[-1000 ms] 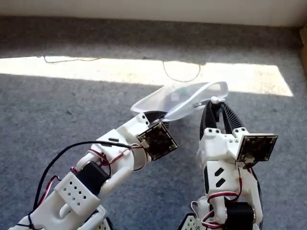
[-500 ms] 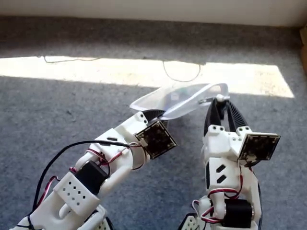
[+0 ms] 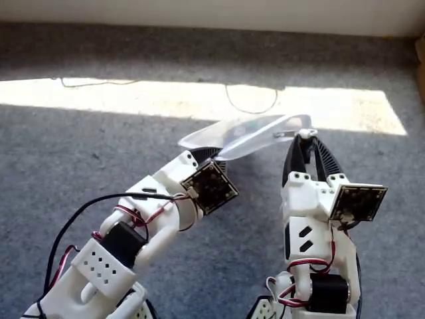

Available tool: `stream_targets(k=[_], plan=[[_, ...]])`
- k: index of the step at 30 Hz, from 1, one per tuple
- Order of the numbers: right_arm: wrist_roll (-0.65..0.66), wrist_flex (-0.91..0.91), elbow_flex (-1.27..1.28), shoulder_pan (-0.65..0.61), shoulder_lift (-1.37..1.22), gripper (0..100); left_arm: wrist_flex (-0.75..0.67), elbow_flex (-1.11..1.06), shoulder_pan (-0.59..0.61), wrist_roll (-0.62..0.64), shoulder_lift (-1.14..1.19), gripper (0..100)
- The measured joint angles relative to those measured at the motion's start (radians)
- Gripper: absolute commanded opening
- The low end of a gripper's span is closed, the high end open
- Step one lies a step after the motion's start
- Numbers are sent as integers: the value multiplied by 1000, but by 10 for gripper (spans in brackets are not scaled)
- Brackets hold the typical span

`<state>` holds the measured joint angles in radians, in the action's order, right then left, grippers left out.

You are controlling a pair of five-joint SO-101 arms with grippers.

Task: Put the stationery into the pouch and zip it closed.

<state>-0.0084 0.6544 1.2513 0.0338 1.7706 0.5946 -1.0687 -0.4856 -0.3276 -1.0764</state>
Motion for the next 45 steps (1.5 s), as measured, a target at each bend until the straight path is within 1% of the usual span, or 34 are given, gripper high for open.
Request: stream_targets(k=[4,12,16,19,24,27,29,31,45], plan=[[0,0,0,0,0,5,6,-2,8,0,-28,5],[0,0,-2,15,0,5,138,-5,26,2,-221,5],[-3,0,-2,17,2,5,144,-38,28,3,-305,5],[-2,0,-2,17,2,5,146,-40,54,3,-341,5],[-2,-2,-2,51,5,5,147,-41,115,18,-364,5],[-3,-9,-5,95,12,5,147,-43,149,29,-368,5],[-3,-14,-5,95,12,5,147,-43,173,31,-368,5],[-3,-17,-5,109,12,5,147,-43,173,32,-370,5],[-3,-20,-5,104,11,5,147,-43,186,32,-376,5]])
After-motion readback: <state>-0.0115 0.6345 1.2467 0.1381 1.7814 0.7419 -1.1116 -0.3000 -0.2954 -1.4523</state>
